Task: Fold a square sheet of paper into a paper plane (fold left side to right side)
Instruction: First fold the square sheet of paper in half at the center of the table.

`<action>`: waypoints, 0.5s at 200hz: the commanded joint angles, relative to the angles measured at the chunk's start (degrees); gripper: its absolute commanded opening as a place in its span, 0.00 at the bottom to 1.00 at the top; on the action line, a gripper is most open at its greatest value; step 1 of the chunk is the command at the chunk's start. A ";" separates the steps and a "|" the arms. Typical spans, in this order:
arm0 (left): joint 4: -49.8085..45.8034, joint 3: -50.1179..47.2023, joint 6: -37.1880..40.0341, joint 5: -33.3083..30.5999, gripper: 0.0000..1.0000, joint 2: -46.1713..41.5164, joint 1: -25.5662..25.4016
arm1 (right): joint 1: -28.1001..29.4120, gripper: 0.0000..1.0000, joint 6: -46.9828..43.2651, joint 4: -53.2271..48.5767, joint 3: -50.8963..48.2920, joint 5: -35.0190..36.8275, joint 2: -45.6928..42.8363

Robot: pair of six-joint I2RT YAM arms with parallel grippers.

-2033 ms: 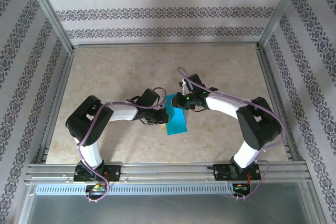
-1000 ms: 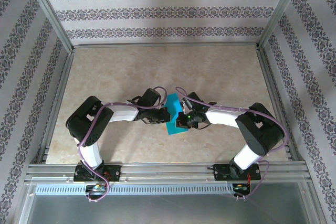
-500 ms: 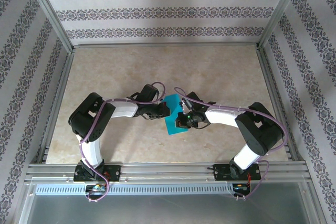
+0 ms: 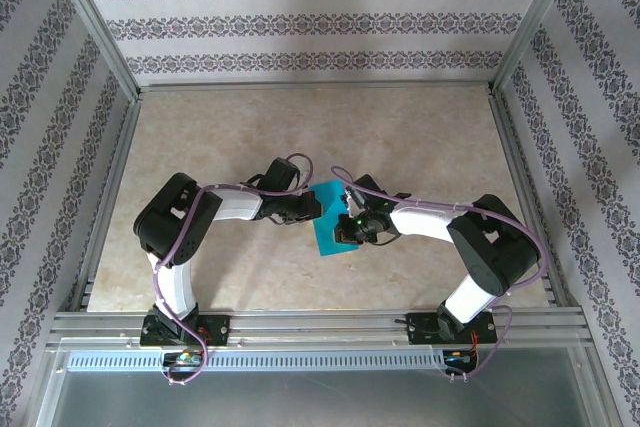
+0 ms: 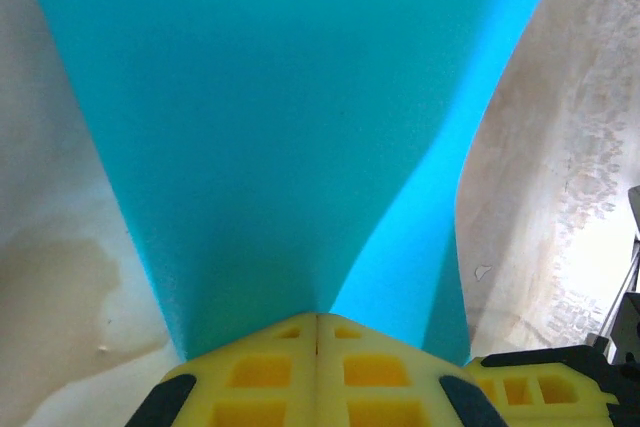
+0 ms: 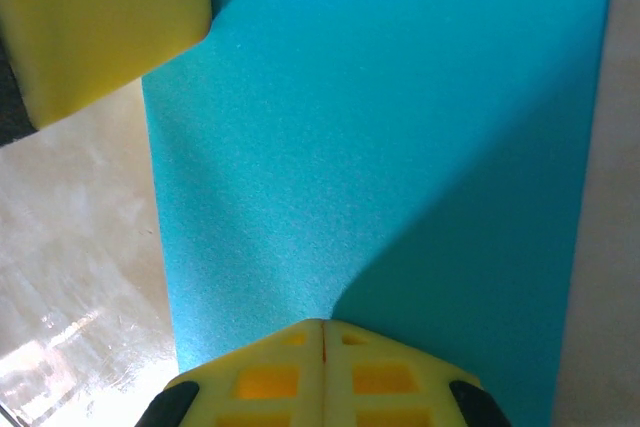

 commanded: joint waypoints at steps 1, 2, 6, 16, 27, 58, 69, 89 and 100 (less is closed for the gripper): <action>0.77 0.76 1.63 -2.91 0.02 1.55 0.81 | 0.49 0.00 -1.55 -7.12 -2.25 7.68 4.04; 0.72 0.75 1.61 -3.00 0.02 1.55 0.86 | 0.48 0.00 -1.55 -7.16 -2.25 7.71 4.04; 0.48 0.80 1.65 -3.40 0.02 1.60 0.92 | 0.39 0.00 -1.59 -7.20 -2.32 7.74 3.96; -0.07 0.88 1.82 -4.38 0.02 1.58 1.17 | 0.35 0.00 -1.63 -7.33 -2.42 7.98 3.91; -0.80 1.22 2.20 -5.38 0.02 1.58 1.47 | 0.28 0.00 -1.73 -7.34 -2.51 8.02 3.87; -2.59 3.25 3.77 -7.59 0.02 2.02 2.85 | 0.11 0.00 -1.82 -7.37 -2.68 8.12 3.87; -2.58 4.13 4.01 -7.66 0.02 2.47 3.71 | 0.03 0.00 -1.90 -7.38 -2.69 8.01 3.87; -3.10 6.13 4.79 -7.96 0.02 3.69 5.22 | -0.08 0.00 -1.82 -7.28 -2.77 8.00 3.82; -3.74 7.47 5.39 -8.10 0.02 4.34 5.91 | -0.13 0.00 -1.82 -7.21 -2.85 8.00 3.87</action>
